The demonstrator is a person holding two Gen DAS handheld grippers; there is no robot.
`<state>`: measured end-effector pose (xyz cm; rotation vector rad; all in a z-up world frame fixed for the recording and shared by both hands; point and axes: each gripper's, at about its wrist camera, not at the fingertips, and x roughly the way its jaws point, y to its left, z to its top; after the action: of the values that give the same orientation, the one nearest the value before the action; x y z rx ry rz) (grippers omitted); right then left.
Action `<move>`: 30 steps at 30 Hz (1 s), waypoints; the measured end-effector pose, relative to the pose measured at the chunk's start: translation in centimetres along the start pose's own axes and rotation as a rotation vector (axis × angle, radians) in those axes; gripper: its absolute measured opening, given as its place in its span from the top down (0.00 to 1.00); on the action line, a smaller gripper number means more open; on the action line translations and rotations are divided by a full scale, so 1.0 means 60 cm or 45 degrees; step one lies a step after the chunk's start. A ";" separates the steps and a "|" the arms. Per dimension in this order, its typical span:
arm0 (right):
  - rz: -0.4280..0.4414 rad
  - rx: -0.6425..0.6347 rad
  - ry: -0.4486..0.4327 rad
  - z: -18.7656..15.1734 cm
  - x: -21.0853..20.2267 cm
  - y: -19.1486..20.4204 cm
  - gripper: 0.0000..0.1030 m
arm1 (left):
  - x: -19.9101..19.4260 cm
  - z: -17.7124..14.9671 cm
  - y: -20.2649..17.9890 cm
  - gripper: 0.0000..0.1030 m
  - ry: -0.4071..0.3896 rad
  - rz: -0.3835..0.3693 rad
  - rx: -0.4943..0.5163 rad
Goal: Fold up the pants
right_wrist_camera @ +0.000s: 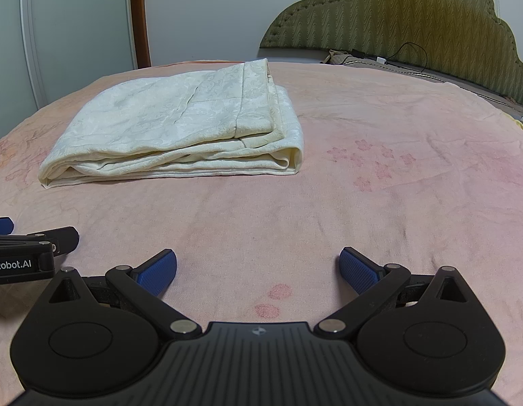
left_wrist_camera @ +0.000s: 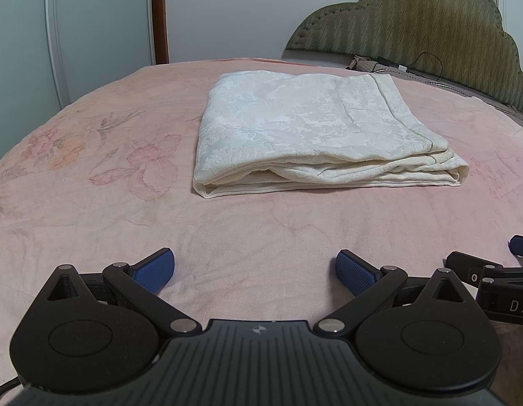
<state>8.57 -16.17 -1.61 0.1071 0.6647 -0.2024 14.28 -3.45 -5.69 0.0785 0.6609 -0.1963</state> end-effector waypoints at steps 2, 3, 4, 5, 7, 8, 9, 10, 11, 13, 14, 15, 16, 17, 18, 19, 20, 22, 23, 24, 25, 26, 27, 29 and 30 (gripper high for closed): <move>0.000 0.000 0.000 0.000 0.000 0.000 0.00 | 0.000 0.000 0.000 0.00 0.000 -0.001 -0.001; 0.000 0.000 0.000 0.000 0.000 0.000 0.00 | 0.000 0.000 0.000 0.00 0.000 -0.002 -0.002; 0.000 0.000 0.000 0.000 0.000 0.000 0.00 | 0.000 0.000 0.000 0.00 0.000 -0.001 -0.001; 0.000 0.000 0.000 0.000 0.000 0.000 0.00 | 0.000 0.000 -0.001 0.00 0.000 -0.001 -0.001; 0.000 0.001 0.000 0.000 0.000 0.000 0.00 | -0.001 0.001 0.000 0.00 0.000 -0.003 -0.003; 0.000 0.001 0.000 0.000 0.000 0.001 0.00 | 0.000 0.000 0.000 0.00 -0.001 -0.003 -0.003; 0.000 0.000 0.000 0.000 0.000 0.001 0.00 | 0.000 0.000 -0.001 0.00 0.000 0.001 0.000; 0.000 0.000 0.000 0.000 0.000 0.000 0.00 | 0.000 0.001 -0.001 0.00 0.000 0.007 0.004; 0.000 0.000 0.000 0.000 0.000 0.000 0.00 | 0.001 0.001 -0.001 0.00 0.000 0.010 0.004; 0.000 0.000 0.000 0.000 0.000 0.000 0.00 | 0.000 0.001 0.002 0.00 0.000 0.004 -0.001; 0.000 0.000 0.000 0.000 0.000 0.001 0.00 | 0.001 0.001 0.003 0.00 -0.001 0.002 -0.002; 0.000 0.000 0.000 0.000 0.000 0.000 0.00 | 0.001 0.001 0.003 0.00 0.000 0.003 -0.002; 0.000 0.000 0.000 0.000 0.000 0.000 0.00 | 0.001 0.002 0.003 0.00 0.000 0.003 0.000; 0.000 0.000 0.000 0.000 0.000 0.000 0.00 | 0.001 0.001 0.004 0.00 0.000 0.003 -0.001; 0.000 0.000 0.000 0.000 0.000 0.000 0.00 | 0.001 0.001 0.003 0.00 -0.001 0.002 -0.001; 0.000 0.000 0.000 0.000 0.000 0.000 0.00 | 0.000 0.001 0.003 0.00 -0.001 0.003 -0.001; 0.000 0.000 0.000 0.000 0.000 0.000 0.00 | 0.001 0.001 0.003 0.00 0.000 0.002 -0.001; 0.000 0.000 0.000 0.000 0.000 0.000 0.00 | 0.000 0.001 0.002 0.00 -0.001 0.002 -0.001; 0.000 0.000 0.000 0.000 0.000 0.000 0.00 | 0.000 0.001 0.003 0.00 -0.001 0.001 -0.002; 0.000 0.000 0.000 0.000 0.000 0.000 0.00 | 0.000 0.001 0.002 0.00 -0.001 0.001 -0.002; 0.000 0.000 0.000 0.000 0.000 0.000 0.00 | 0.000 0.001 0.002 0.00 -0.001 0.002 -0.002; 0.000 0.000 0.000 0.000 0.000 0.000 0.00 | 0.000 0.001 0.002 0.00 -0.001 0.001 -0.002; 0.000 0.000 0.000 0.000 0.000 0.000 0.00 | 0.000 0.001 0.002 0.00 -0.001 0.002 -0.001; 0.000 0.000 0.000 0.000 0.000 0.000 0.00 | 0.000 0.001 0.002 0.00 0.000 0.003 0.000; 0.000 0.000 0.000 0.000 0.000 0.001 0.00 | 0.000 0.001 0.003 0.00 -0.001 0.001 -0.002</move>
<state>8.60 -16.14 -1.62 0.1073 0.6648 -0.2025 14.37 -3.32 -5.65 0.0770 0.6605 -0.1950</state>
